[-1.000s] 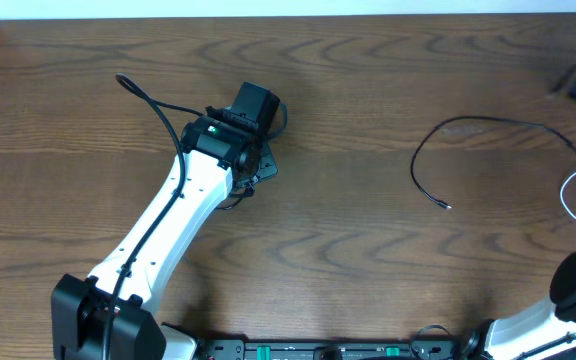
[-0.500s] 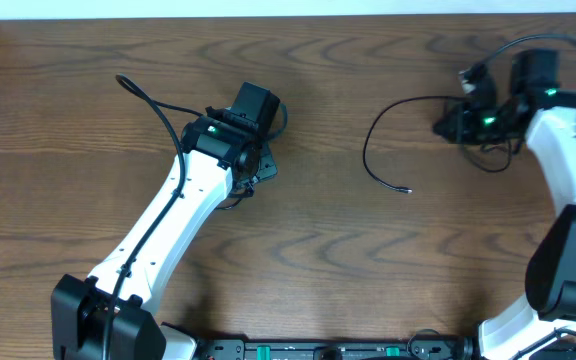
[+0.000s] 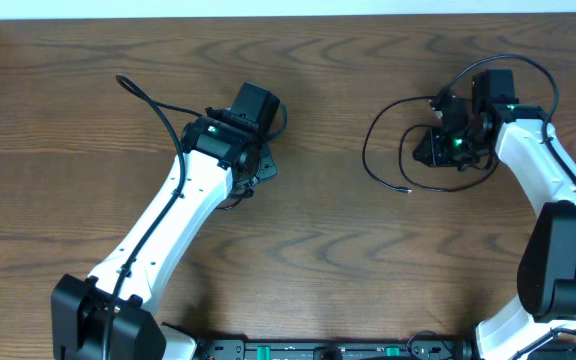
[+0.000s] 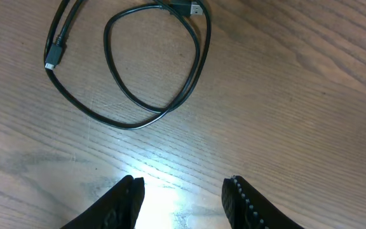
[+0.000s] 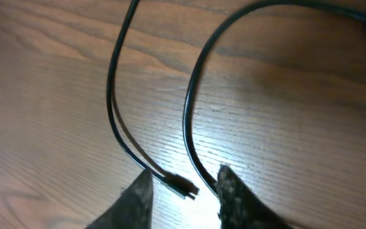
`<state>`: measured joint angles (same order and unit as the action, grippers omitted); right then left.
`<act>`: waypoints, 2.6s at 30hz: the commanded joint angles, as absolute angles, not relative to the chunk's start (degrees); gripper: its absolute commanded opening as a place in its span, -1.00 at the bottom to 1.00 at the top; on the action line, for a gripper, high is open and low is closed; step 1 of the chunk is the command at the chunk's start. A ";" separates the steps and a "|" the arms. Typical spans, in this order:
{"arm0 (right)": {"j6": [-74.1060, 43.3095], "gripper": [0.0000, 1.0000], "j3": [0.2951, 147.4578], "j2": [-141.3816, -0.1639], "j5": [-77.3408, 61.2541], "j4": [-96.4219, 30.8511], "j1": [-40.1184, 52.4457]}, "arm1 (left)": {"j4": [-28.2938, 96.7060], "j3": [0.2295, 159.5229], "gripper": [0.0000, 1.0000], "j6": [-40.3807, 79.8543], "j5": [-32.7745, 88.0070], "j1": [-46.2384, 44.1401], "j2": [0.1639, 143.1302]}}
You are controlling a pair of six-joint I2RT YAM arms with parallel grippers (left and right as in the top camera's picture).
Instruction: Untangle cables
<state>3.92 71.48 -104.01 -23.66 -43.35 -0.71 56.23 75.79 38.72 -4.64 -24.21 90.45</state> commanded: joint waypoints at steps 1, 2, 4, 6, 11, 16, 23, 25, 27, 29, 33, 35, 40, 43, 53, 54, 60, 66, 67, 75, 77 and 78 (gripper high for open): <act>3.66 -0.28 71.11 -104.20 -23.00 -43.24 1.61 | 56.51 76.25 -0.10 38.15 -5.19 -24.18 90.65; 3.66 -0.20 71.07 -104.22 -22.24 -43.09 2.90 | 56.51 76.25 -0.10 38.15 -5.19 -24.18 90.65; 3.66 -0.13 70.94 -104.22 -20.69 -42.57 4.64 | 56.51 76.25 -0.10 38.15 -5.19 -24.18 90.65; 3.66 -0.04 70.59 -104.22 -17.82 -41.82 6.59 | 56.51 76.25 -0.10 38.15 -5.19 -24.18 90.65; 3.84 0.15 68.88 -104.22 -5.87 -40.80 12.05 | 56.51 76.25 -0.10 38.15 -5.17 -24.18 90.65; 5.45 0.41 65.49 -104.22 2.74 -38.52 16.51 | 56.51 76.25 -0.10 38.15 -5.17 -24.18 90.65; 5.91 0.60 60.20 -104.22 4.40 -33.98 18.22 | 56.51 76.25 -0.10 38.15 -5.17 -24.18 90.65; 6.17 0.61 58.30 -104.22 4.36 -31.88 18.22 | 56.51 76.25 -0.10 38.15 -5.19 -24.18 90.65; 6.11 0.55 57.04 -104.22 4.29 -30.94 18.22 | 56.51 76.25 -0.10 38.15 -5.17 -24.18 90.65; 6.07 0.14 55.79 -104.22 3.18 -30.81 18.22 | 56.51 76.25 -0.10 38.15 -5.19 -24.18 90.65; 5.56 -0.81 55.70 -104.22 2.61 -31.00 18.22 | 56.51 76.25 -0.10 38.15 -5.19 -24.18 90.65; 3.81 -0.95 55.70 -104.22 2.63 -31.05 18.22 | 56.53 76.25 -0.10 38.15 -5.19 -24.18 90.65; 0.32 -0.98 55.70 -104.22 2.63 -31.42 18.20 | 56.53 76.25 -0.10 38.15 -5.17 -24.18 90.65; -0.67 -0.98 55.70 -104.22 2.66 -32.62 18.20 | 56.53 76.25 -0.10 38.15 -5.17 -24.18 90.65; -1.67 -0.98 59.46 -100.88 7.09 -36.03 13.96 | 56.53 76.25 -0.10 38.15 -5.17 -24.18 90.65; -1.67 -0.98 60.69 -100.14 7.99 -37.04 12.99 | 56.55 76.25 -0.10 38.15 -5.17 -24.18 90.65; -1.69 -0.98 69.14 -93.80 15.64 -41.69 2.11 | 56.55 76.25 -0.10 38.15 -5.17 -24.21 90.65; -1.67 -0.98 72.10 -89.82 20.91 -41.04 -8.23 | 56.53 76.25 -0.10 38.15 -5.17 -24.18 90.65; -1.72 -0.98 72.36 -89.08 21.45 -40.75 -10.52 | 56.55 76.25 -0.10 38.15 -5.17 -24.18 90.65; -10.37 -0.98 72.38 -86.94 21.52 -39.33 -24.91 | 56.55 76.25 -0.10 38.15 -5.17 -24.18 90.65; -13.28 -0.98 72.36 -87.00 21.50 -39.48 -28.08 | 56.55 76.25 -0.10 38.15 -5.17 -24.18 90.65; -15.05 -0.98 72.38 -87.00 21.45 -39.59 -29.78 | 56.55 76.25 -0.10 38.15 -5.17 -24.18 90.65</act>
<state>-7.62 71.59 -88.20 20.29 -39.38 -25.58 56.38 75.79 38.72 -4.64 -24.21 90.45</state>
